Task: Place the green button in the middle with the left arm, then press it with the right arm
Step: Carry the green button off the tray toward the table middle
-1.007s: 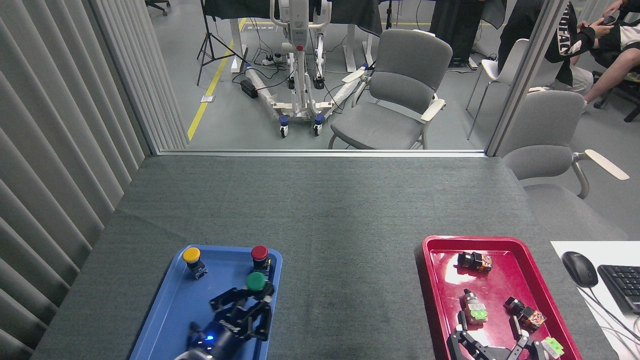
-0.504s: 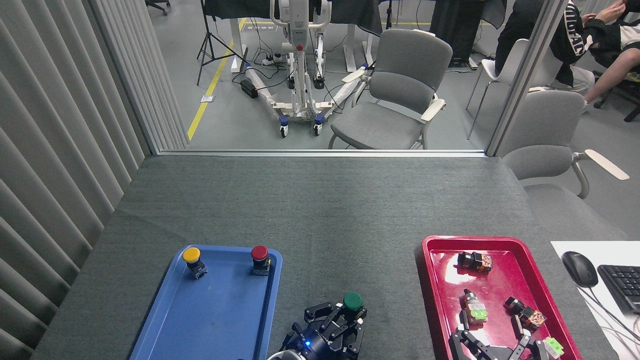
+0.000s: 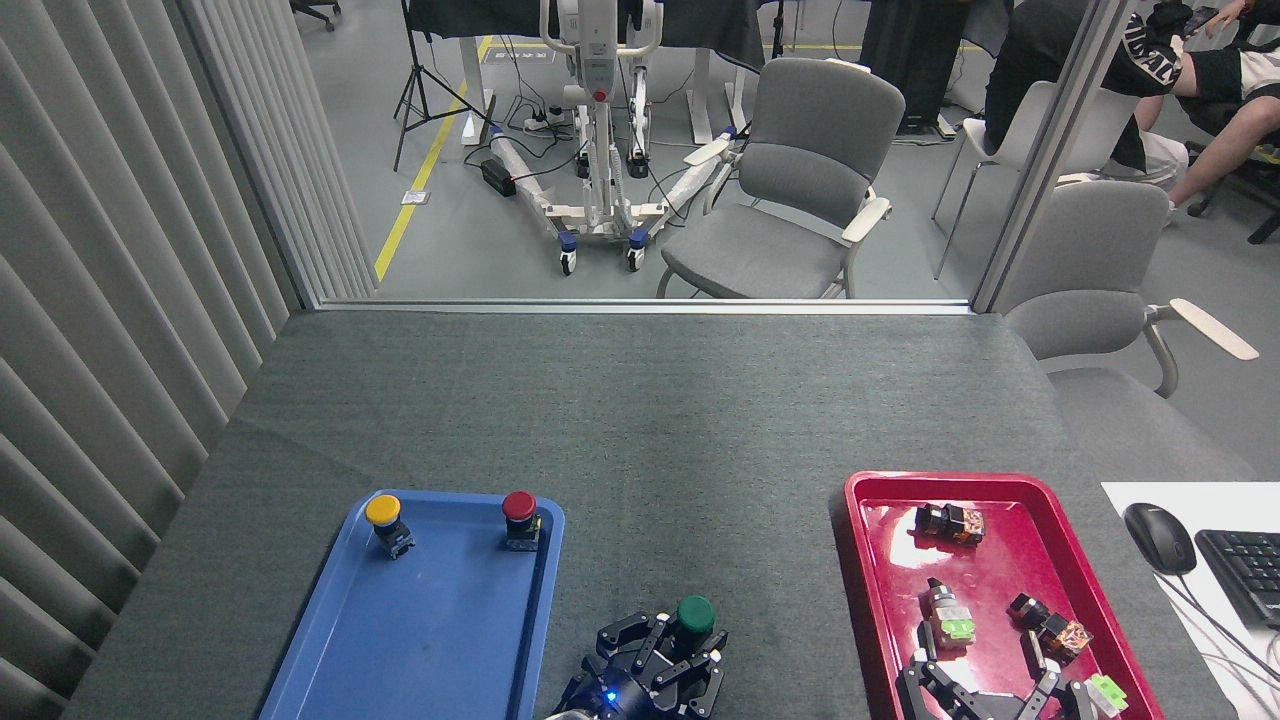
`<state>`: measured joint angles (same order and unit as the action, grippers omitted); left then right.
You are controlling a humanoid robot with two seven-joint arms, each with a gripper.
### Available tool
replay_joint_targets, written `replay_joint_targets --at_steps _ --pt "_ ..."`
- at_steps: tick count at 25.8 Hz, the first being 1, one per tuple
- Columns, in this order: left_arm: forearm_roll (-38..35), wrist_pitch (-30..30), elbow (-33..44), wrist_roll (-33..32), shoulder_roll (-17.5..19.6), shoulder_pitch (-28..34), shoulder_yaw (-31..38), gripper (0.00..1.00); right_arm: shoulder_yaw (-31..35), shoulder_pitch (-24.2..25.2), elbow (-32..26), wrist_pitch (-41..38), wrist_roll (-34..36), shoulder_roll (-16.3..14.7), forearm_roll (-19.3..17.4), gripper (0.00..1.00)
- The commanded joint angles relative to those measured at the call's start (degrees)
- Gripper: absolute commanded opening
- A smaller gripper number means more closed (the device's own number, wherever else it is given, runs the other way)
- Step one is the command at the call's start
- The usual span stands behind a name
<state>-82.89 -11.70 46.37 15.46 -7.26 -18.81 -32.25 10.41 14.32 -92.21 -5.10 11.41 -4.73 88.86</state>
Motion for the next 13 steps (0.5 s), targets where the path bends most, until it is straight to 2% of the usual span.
replay_joint_targets --at_steps 1,3,6,9,11,13 --pt "0.4 -0.3 0.5 0.0 0.2 0.7 0.0 1.0 0.1 -0.1 0.0 0.0 0.1 0.3 0.0 0.99" --pt "0.3 -0.3 2.1 0.1 0.2 1.7 0.1 1.0 0.1 -0.2 0.0 0.1 0.0 0.3 -0.1 0.99" --pt "0.4 -0.3 9.1 0.0 1.2 4.1 0.2 1.0 0.0 -1.1 0.0 0.1 0.0 0.3 -0.1 0.99" --pt "0.8 0.6 17.2 -0.2 6.3 7.0 1.3 1.0 -0.1 -1.2 0.0 0.0 0.2 0.3 -0.1 0.99" --pt "1.9 1.6 22.3 -0.2 9.2 10.1 5.4 1.0 -0.7 -1.7 -0.1 0.0 0.2 0.3 -0.1 0.99" --pt "3.7 1.8 27.5 -0.1 10.5 15.4 11.6 1.0 -0.7 -2.4 -0.1 0.0 0.1 1.0 0.0 0.99"
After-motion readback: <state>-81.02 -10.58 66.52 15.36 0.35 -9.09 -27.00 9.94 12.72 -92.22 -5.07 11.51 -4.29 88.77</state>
